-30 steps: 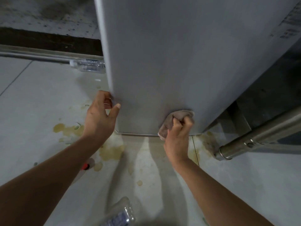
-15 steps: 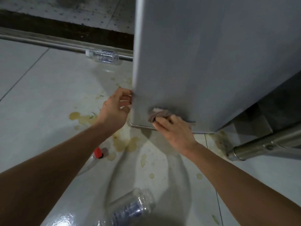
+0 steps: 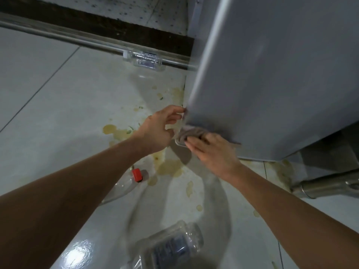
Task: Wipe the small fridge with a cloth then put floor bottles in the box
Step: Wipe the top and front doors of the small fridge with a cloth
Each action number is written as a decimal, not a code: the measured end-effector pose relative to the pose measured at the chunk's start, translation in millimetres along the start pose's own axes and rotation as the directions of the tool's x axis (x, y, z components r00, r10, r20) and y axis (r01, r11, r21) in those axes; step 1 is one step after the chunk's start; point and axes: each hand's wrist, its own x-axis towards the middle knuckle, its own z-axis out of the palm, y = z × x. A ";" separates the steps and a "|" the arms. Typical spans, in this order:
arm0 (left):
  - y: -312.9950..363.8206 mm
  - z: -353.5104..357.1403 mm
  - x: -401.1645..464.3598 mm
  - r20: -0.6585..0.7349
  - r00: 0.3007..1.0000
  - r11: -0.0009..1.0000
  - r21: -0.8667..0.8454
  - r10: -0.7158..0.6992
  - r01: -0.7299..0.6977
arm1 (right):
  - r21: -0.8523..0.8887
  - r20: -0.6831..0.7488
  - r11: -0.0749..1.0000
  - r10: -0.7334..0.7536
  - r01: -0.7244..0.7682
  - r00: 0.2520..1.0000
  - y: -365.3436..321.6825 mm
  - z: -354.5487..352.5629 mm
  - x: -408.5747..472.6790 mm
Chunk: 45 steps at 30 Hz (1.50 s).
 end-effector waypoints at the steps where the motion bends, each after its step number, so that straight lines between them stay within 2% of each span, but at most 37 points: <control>1: -2.2 -1.3 -1.5 -0.008 1.000 0.999 0.048 -0.015 0.015 | -0.008 0.134 0.999 -0.043 0.044 0.990 -6.3 1.6 0.6; 2: -4.4 -3.4 -3.1 -0.028 0.999 0.996 0.078 -0.031 0.034 | -0.023 0.207 0.998 -0.046 0.052 0.977 -10.7 1.6 1.7; 3: -6.6 -5.8 -4.7 -0.053 0.997 0.995 0.089 -0.049 0.054 | -0.029 0.212 0.999 -0.029 0.036 0.977 -13.3 0.3 2.6; 4: -8.6 -8.3 -6.3 -0.074 0.995 0.994 0.086 -0.065 0.072 | -0.017 0.149 1.000 0.002 0.001 0.989 -13.5 -2.7 3.8; 6: -12.4 -13.9 -7.2 -0.096 0.991 0.993 0.073 -0.089 0.097 | -0.011 -0.087 0.994 0.106 -0.107 0.991 -4.2 -14.1 13.0; 8: -16.0 -18.1 -7.7 -0.108 0.988 0.991 0.055 -0.114 0.120 | -0.051 -0.284 0.973 0.200 -0.223 0.938 9.4 -26.4 31.0; 11: -19.9 -19.9 -5.1 -0.121 0.982 0.988 0.040 -0.144 0.150 | -0.156 -0.394 0.940 0.221 -0.302 0.892 15.7 -31.8 53.7; 15: -25.0 -20.5 -1.8 -0.159 0.974 0.985 0.036 -0.162 0.170 | -0.268 -0.332 0.936 0.133 -0.229 0.934 -1.5 -12.8 51.2; 18: -32.0 -20.3 -3.9 -0.168 0.969 0.980 0.057 -0.180 0.192 | -0.246 -0.136 0.965 0.062 -0.094 0.989 -24.0 10.4 35.8; 20: -38.3 -18.9 -6.6 -0.170 0.968 0.977 0.073 -0.185 0.199 | -0.210 0.042 0.978 0.026 -0.017 0.999 -38.4 23.7 27.3; 22: -42.7 -16.2 -8.9 -0.168 0.967 0.974 0.091 -0.193 0.210 | -0.197 0.168 0.979 -0.014 0.047 0.986 -45.6 32.3 22.2; 28: -33.4 1.5 -7.9 -0.139 0.973 0.975 0.094 -0.185 0.199 | -0.108 0.236 0.979 -0.146 0.175 0.961 -31.7 28.7 12.6; 33: -13.6 22.2 -7.7 -0.092 0.989 0.985 0.121 -0.114 0.125 | -0.094 0.365 0.971 -0.172 0.220 0.915 22.1 5.8 -54.4; 37: -6.1 31.5 -5.1 -0.092 0.990 0.991 0.074 -0.105 0.112 | -0.143 0.353 0.972 -0.125 0.186 0.927 47.5 -5.1 -93.5; 39: -6.0 33.0 -3.2 -0.117 0.986 0.991 0.045 -0.118 0.124 | -0.133 0.291 0.979 -0.112 0.156 0.950 39.5 -1.9 -78.4; 42: -8.5 33.5 -2.8 -0.111 0.987 0.993 0.024 -0.113 0.117 | -0.065 0.109 0.994 -0.085 0.092 0.990 13.9 10.2 -33.9; 45: -11.3 31.6 -0.8 -0.084 0.990 0.993 0.013 -0.115 0.117 | -0.080 0.088 0.990 -0.108 0.115 0.990 3.1 13.8 -15.6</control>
